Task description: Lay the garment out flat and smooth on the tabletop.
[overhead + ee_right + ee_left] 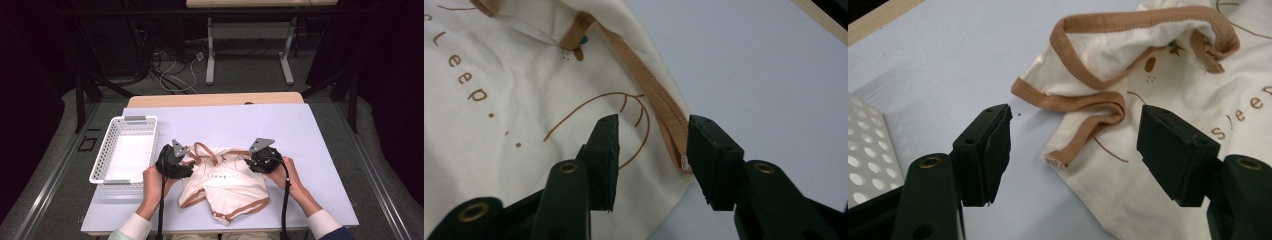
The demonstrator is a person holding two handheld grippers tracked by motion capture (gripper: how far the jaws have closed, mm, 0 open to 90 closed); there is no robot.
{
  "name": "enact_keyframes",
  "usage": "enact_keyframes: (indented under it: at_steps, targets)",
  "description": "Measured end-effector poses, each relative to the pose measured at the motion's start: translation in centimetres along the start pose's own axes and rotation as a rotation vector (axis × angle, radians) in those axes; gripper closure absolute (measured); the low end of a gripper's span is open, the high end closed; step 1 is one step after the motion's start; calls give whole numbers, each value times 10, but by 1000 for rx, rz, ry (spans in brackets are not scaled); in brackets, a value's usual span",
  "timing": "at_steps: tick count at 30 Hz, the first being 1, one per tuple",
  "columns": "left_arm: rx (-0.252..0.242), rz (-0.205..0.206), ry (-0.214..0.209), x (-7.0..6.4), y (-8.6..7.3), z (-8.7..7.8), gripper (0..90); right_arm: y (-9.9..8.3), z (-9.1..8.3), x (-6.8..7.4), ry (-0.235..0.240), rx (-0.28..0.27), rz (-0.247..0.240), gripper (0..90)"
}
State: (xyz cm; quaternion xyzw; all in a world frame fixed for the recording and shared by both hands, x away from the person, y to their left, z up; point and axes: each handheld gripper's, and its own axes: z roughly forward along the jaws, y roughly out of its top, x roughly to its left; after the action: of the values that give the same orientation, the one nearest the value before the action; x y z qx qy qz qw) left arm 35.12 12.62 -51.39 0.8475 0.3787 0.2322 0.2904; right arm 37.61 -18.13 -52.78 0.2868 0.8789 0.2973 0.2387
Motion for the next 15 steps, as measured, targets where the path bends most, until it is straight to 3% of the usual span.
enact_keyframes:
  at_steps: [6, 7, 11, 15]
  targets:
    - [-6, 13, -21, 0, -9, -2, 262, 4, 12, -4, -26, 12, -11, 615]
    - [1, 8, -40, 0, -10, -4, 254, 4, 14, -5, -18, 11, -14, 615]
    - [-2, 9, -40, 0, -15, -4, 168, 8, 21, -8, 7, 14, -5, 641]
    - [0, 23, -48, -2, -20, -4, 139, 10, 28, -7, 3, 27, -33, 672]
